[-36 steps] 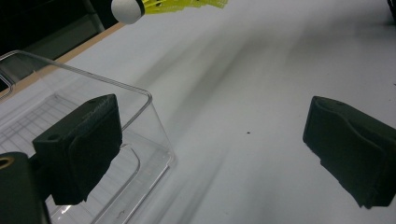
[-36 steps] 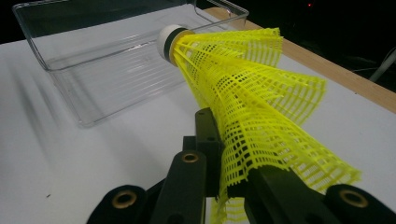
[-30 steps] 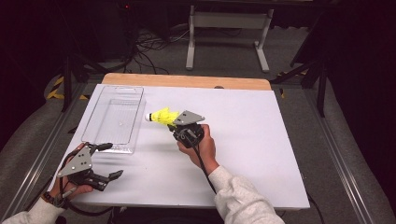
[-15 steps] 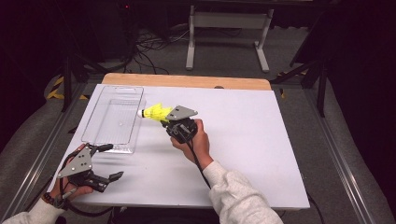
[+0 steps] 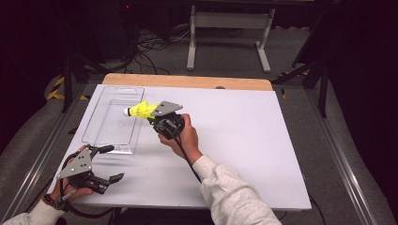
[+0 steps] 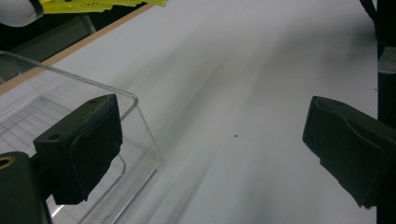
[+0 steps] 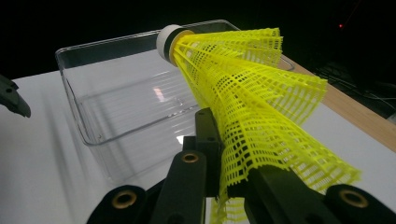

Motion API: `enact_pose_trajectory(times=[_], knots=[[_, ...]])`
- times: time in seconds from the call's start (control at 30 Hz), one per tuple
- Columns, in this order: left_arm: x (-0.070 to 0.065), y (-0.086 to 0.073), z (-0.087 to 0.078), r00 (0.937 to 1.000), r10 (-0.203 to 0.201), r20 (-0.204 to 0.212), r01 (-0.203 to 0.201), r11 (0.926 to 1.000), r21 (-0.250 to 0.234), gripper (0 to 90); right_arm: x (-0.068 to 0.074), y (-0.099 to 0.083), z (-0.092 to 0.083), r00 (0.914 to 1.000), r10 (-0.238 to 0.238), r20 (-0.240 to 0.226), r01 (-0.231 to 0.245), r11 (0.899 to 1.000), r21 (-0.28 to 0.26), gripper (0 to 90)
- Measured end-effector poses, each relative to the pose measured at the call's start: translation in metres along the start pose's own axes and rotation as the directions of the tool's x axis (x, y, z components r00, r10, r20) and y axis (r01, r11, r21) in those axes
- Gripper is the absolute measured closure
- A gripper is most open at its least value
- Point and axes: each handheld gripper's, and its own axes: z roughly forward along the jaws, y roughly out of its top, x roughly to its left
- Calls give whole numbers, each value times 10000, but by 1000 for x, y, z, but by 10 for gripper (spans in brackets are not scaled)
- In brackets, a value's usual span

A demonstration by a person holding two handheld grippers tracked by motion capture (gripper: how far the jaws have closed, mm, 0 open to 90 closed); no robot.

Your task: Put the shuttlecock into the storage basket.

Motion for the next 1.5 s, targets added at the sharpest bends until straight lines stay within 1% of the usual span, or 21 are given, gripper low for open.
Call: enact_pose_trajectory(times=[0.03,0.1,0.17,0.2,0.4,0.43,0.63,0.9,1.07,1.23,1.4,1.5], knots=[[-1,0,0,10000,41,-19,-41,10000,-27,61,1,2,2,10000,-42,-24,42,10000,21,881],[-2,0,1,10000,-14,-58,14,10000,-75,64,2,3,4,9999,-101,-57,101,9999,29,881],[-3,0,2,9999,-119,72,120,9998,-125,68,5,8,9,9997,-175,-171,177,9998,68,881],[-4,0,2,10000,-58,77,59,9999,-104,74,7,10,12,9995,-203,-236,205,9997,109,881],[-6,-1,4,9997,-15,247,15,10000,-21,76,16,19,27,9974,-404,-589,419,9988,237,881],[-6,0,4,9996,-52,266,53,10000,-23,76,16,19,27,9974,-404,-589,419,9988,237,881],[-7,-1,5,9989,-180,422,181,9998,-25,70,25,28,39,9938,-591,-946,626,9974,350,881],[-9,-1,5,9981,-186,594,189,9998,-44,75,35,37,56,9875,-805,-1357,903,9936,681,881],[-9,-2,5,9977,-219,634,222,9997,-36,75,42,40,69,9835,-768,-1638,914,9923,837,881],[-9,-3,5,9973,-268,678,272,9996,-49,75,48,42,78,9795,-847,-1830,1033,9902,945,881],[-9,-3,5,9973,-211,707,213,9998,-13,75,51,42,87,9771,-774,-1981,1007,9887,1106,881],[-10,-4,5,9970,-243,732,244,9997,-7,75,51,39,93,9769,-686,-2022,966,9865,1324,881]])
